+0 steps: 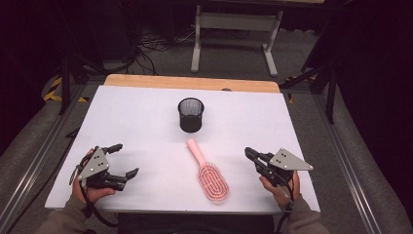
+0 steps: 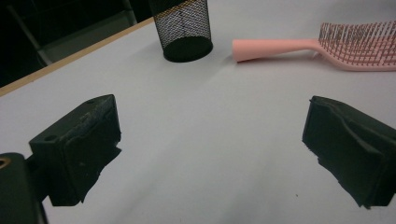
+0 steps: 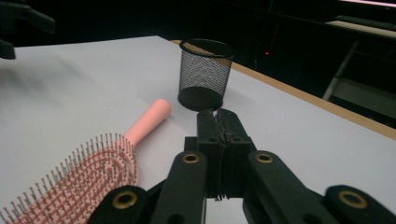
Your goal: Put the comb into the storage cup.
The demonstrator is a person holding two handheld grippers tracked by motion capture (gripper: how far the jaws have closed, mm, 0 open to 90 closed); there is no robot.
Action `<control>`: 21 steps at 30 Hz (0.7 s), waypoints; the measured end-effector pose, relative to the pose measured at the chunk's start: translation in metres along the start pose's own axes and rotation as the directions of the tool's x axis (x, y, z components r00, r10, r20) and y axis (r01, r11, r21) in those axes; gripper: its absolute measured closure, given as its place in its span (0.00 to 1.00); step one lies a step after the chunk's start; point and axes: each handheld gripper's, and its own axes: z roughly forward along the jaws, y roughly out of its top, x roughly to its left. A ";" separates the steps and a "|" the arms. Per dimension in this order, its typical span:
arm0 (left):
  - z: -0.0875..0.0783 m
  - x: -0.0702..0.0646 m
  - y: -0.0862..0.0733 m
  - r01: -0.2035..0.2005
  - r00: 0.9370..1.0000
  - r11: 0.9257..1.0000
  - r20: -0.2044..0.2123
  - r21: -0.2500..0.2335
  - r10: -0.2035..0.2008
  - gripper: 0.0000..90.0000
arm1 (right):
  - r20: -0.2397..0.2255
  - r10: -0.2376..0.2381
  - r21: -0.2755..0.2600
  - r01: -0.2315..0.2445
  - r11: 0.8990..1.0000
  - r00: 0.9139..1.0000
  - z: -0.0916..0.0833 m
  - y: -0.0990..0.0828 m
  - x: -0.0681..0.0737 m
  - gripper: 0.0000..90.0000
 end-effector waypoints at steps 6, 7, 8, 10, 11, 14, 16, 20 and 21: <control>0.000 0.000 0.000 -0.002 1.000 1.000 -0.003 -0.001 0.002 0.06 | -0.043 0.003 0.006 -0.002 1.000 0.999 0.003 0.004 0.003 1.00; 0.000 0.000 0.000 -0.003 1.000 1.000 -0.002 0.000 0.003 0.06 | -0.050 0.000 0.007 0.000 1.000 0.999 0.004 0.005 0.004 1.00; 0.000 0.000 0.000 0.001 1.000 1.000 0.001 0.000 -0.001 0.06 | -0.056 -0.001 0.008 0.002 1.000 0.998 0.005 0.005 0.005 1.00; 0.000 0.000 0.000 0.001 1.000 1.000 0.002 -0.001 -0.001 0.06 | -0.067 -0.012 0.021 0.013 1.000 0.998 0.008 0.005 0.007 1.00; 0.000 0.000 0.000 0.001 1.000 1.000 0.002 -0.001 -0.001 0.06 | -0.076 -0.018 0.026 0.020 0.999 0.997 0.010 0.006 0.008 1.00; 0.000 0.000 0.000 0.001 1.000 1.000 0.004 0.000 -0.001 0.06 | -0.109 -0.026 0.036 0.030 0.999 0.994 0.017 0.006 0.010 1.00; 0.001 0.000 0.000 0.001 1.000 1.000 0.005 -0.001 -0.001 0.06 | -0.116 -0.026 0.041 0.031 0.999 0.993 0.021 0.006 0.011 1.00; 0.000 0.000 0.000 0.002 1.000 1.000 0.006 -0.001 -0.002 0.06 | -0.137 -0.046 0.061 0.055 0.997 0.989 0.031 0.008 0.013 1.00; 0.000 0.000 0.000 0.002 1.000 1.000 0.007 -0.002 -0.002 0.06 | -0.142 -0.051 0.064 0.061 0.996 0.989 0.033 0.008 0.014 1.00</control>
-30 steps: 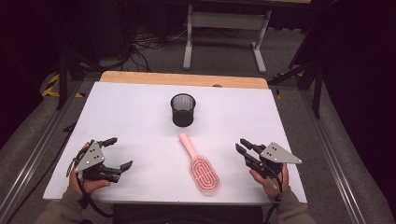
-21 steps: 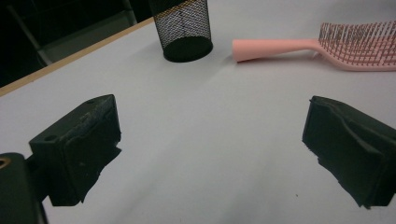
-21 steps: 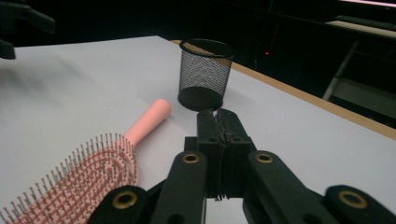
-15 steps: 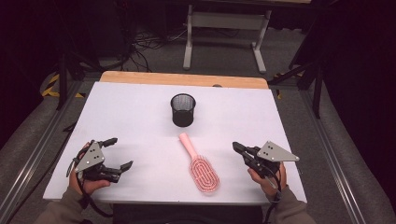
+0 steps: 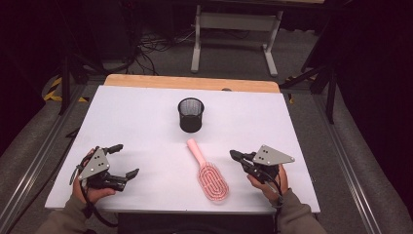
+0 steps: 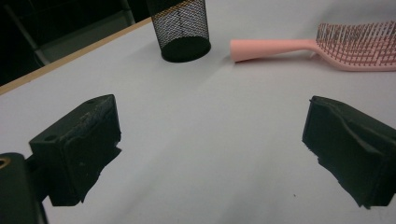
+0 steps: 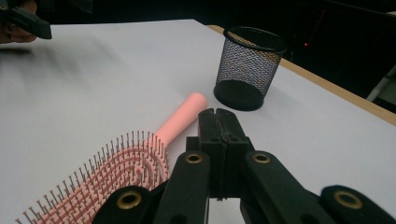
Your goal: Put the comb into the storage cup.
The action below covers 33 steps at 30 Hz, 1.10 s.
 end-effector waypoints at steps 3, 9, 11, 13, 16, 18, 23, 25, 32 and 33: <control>0.000 0.000 0.000 -0.001 1.000 1.000 0.001 0.000 0.001 0.06 | -0.012 -0.010 0.010 0.010 1.000 1.000 0.008 0.002 -0.001 1.00; 0.000 0.001 0.000 -0.002 1.000 1.000 0.002 -0.001 0.002 0.06 | -0.035 -0.017 0.023 0.018 1.000 0.999 0.026 0.006 -0.004 1.00; 0.000 0.001 0.000 -0.004 1.000 1.000 0.003 -0.001 0.004 0.06 | -0.044 -0.021 0.026 0.022 0.999 0.999 0.031 0.007 -0.005 1.00; 0.000 0.000 0.000 -0.001 1.000 1.000 0.005 -0.001 0.001 0.06 | -0.054 -0.024 0.026 0.026 0.999 0.998 0.036 0.009 -0.005 1.00; 0.000 0.000 0.000 -0.001 1.000 1.000 0.005 0.001 0.001 0.06 | -0.069 -0.030 0.030 0.032 0.999 0.997 0.044 0.012 -0.006 1.00; 0.000 0.000 0.000 -0.001 1.000 1.000 0.006 0.000 0.001 0.06 | -0.077 -0.036 0.031 0.039 0.999 0.996 0.049 0.014 -0.006 1.00; 0.000 0.001 -0.001 -0.001 1.000 1.000 0.007 -0.001 0.001 0.06 | -0.100 -0.041 0.047 0.046 0.998 0.994 0.064 0.017 -0.008 1.00; 0.000 0.001 -0.001 -0.001 1.000 1.000 0.008 -0.001 0.001 0.06 | -0.107 -0.047 0.052 0.053 0.997 0.993 0.069 0.018 -0.008 1.00; 0.001 0.000 -0.001 0.000 1.000 1.000 0.011 -0.002 0.000 0.06 | -0.139 -0.052 0.073 0.063 0.995 0.989 0.084 0.021 -0.008 1.00; 0.001 0.000 -0.001 0.000 1.000 1.000 0.011 -0.002 0.000 0.06 | -0.143 -0.053 0.078 0.064 0.995 0.988 0.087 0.021 -0.008 1.00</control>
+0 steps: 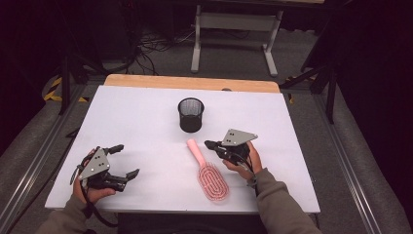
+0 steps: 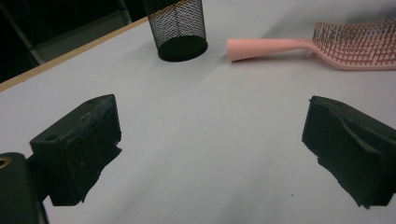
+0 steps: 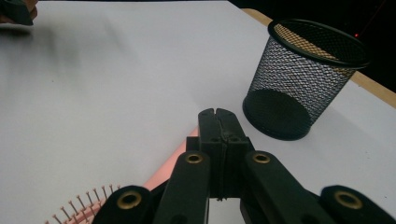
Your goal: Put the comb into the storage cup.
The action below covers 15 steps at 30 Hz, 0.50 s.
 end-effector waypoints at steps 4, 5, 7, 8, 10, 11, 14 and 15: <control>0.000 0.000 0.000 0.000 1.000 1.000 0.003 -0.001 0.000 0.06 | -0.022 -0.016 0.019 0.016 1.000 1.000 0.009 0.003 0.001 1.00; 0.000 0.000 0.000 0.000 1.000 1.000 0.004 0.000 0.000 0.06 | -0.027 -0.019 0.022 0.020 1.000 0.999 0.011 0.003 0.000 1.00; 0.000 0.000 0.000 -0.001 1.000 1.000 0.003 -0.002 0.001 0.06 | -0.042 -0.019 0.029 0.021 0.999 0.999 0.015 0.004 0.000 1.00; 0.000 0.000 0.000 -0.001 1.000 1.000 0.004 -0.002 0.001 0.06 | -0.043 -0.021 0.035 0.023 0.999 0.999 0.017 0.005 -0.001 1.00; 0.000 0.000 0.000 -0.002 1.000 1.000 0.004 -0.001 0.002 0.06 | -0.054 -0.024 0.045 0.026 0.999 0.998 0.020 0.006 -0.001 1.00; 0.000 0.000 0.000 -0.003 1.000 1.000 0.004 -0.001 0.003 0.06 | -0.057 -0.026 0.051 0.029 0.998 0.998 0.022 0.006 -0.001 1.00; 0.000 0.000 0.000 -0.004 1.000 1.000 0.003 0.000 0.004 0.06 | -0.075 -0.023 0.063 0.028 0.998 0.997 0.027 0.008 -0.002 1.00; 0.000 0.000 0.000 -0.004 1.000 1.000 0.003 -0.002 0.004 0.06 | -0.074 -0.025 0.074 0.030 0.997 0.997 0.029 0.008 -0.002 1.00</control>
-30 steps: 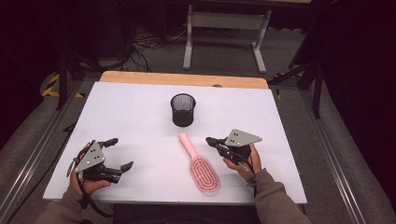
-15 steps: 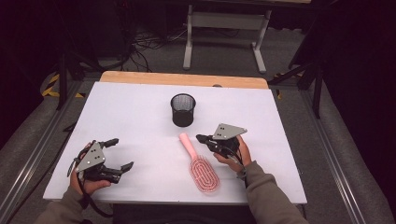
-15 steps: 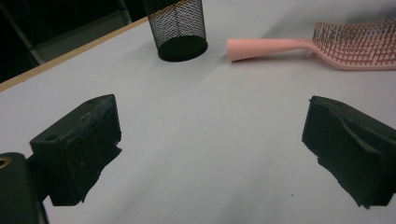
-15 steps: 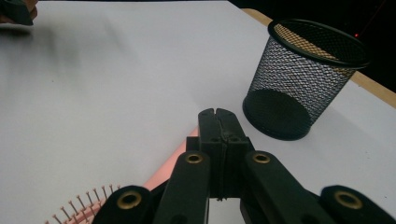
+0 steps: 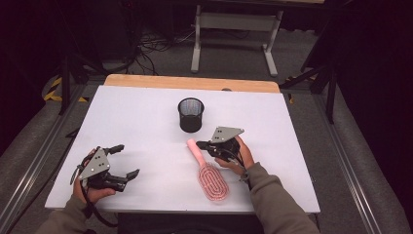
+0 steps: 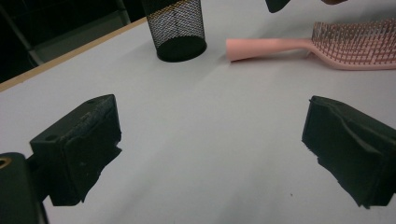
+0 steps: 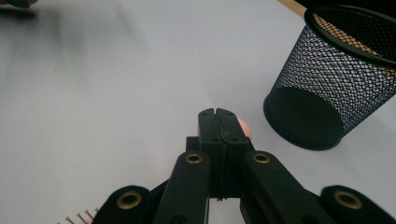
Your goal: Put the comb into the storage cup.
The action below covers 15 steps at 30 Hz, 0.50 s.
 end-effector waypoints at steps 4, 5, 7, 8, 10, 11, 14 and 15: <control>0.000 0.000 0.000 0.000 1.000 1.000 0.001 -0.002 0.000 0.06 | -0.007 -0.007 0.012 0.007 1.000 1.000 0.004 0.002 -0.002 1.00; 0.000 0.000 0.000 0.000 1.000 1.000 0.002 -0.002 0.001 0.06 | -0.012 -0.009 0.016 0.009 1.000 1.000 0.005 0.003 -0.002 1.00; 0.000 0.000 0.000 0.000 1.000 1.000 0.002 -0.003 0.000 0.06 | -0.014 -0.012 0.024 0.013 1.000 1.000 0.007 0.004 -0.002 1.00; -0.001 0.000 0.000 -0.001 1.000 1.000 0.002 -0.004 0.001 0.06 | -0.017 -0.013 0.027 0.013 1.000 1.000 0.008 0.004 -0.003 1.00; -0.001 0.000 0.000 0.001 1.000 1.000 0.002 -0.005 -0.001 0.06 | -0.022 -0.013 0.030 0.014 0.999 1.000 0.011 0.005 -0.003 1.00; -0.001 0.000 0.000 0.002 1.000 1.000 0.003 -0.007 -0.002 0.06 | -0.026 -0.015 0.037 0.016 0.999 1.000 0.013 0.005 -0.003 1.00; -0.001 0.000 0.000 0.001 1.000 1.000 0.003 -0.008 -0.001 0.06 | -0.033 -0.021 0.043 0.022 0.999 0.999 0.016 0.007 -0.004 1.00; -0.001 0.000 0.000 0.000 1.000 1.000 0.003 -0.007 0.000 0.06 | -0.038 -0.026 0.046 0.028 0.999 0.999 0.018 0.008 -0.004 1.00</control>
